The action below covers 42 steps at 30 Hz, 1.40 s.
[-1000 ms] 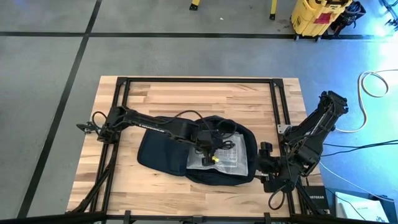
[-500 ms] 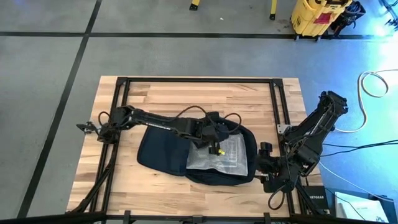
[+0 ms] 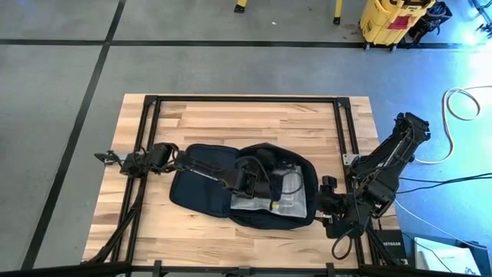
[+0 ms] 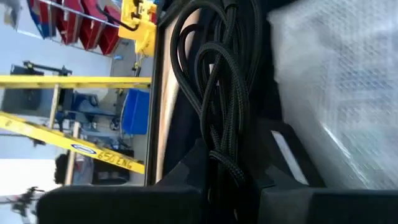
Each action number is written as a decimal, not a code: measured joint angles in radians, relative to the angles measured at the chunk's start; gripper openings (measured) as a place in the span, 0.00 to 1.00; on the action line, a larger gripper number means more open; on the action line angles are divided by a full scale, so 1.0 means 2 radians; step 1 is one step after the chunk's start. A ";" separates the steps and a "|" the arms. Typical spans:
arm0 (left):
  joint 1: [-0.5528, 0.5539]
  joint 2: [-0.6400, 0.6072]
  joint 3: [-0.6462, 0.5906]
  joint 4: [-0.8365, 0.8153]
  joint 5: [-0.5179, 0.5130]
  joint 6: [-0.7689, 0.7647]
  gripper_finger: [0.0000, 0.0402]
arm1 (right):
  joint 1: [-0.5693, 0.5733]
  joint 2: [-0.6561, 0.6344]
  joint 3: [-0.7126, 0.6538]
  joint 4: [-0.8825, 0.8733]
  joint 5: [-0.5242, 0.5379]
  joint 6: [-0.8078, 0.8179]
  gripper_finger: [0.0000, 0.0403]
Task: Unpack backpack
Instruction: Put the black charger cable into the black backpack, then close the black backpack
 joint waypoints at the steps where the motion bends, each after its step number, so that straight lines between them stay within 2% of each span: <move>1: -0.002 0.001 0.000 -0.004 0.000 0.003 0.06 | 0.000 0.000 0.000 0.001 0.000 0.000 0.68; 4: -0.010 0.004 0.000 0.003 -0.002 0.005 0.10 | 0.000 0.000 0.000 0.001 0.002 0.000 0.68; 15: -0.010 0.004 0.001 -0.006 0.024 -0.043 0.37 | 0.000 0.000 0.000 0.001 0.003 0.001 0.68; 23: -0.007 0.004 0.089 -0.153 0.128 -0.151 0.52 | 0.000 0.000 0.000 0.001 0.003 0.001 0.68; 29: -0.012 -0.004 0.154 -0.224 0.201 -0.214 0.57 | 0.000 0.000 0.000 0.001 0.003 0.006 0.68; 31: -0.020 -0.017 0.163 -0.236 0.192 -0.233 0.58 | 0.000 0.000 0.000 0.001 0.003 0.007 0.68; 37: -0.077 -0.046 0.164 -0.268 0.104 -0.283 0.57 | 0.000 0.000 0.000 0.001 0.003 0.006 0.68; 42: -0.112 -0.047 0.146 -0.341 0.079 -0.372 0.56 | 0.000 0.000 0.000 0.001 0.013 -0.001 0.68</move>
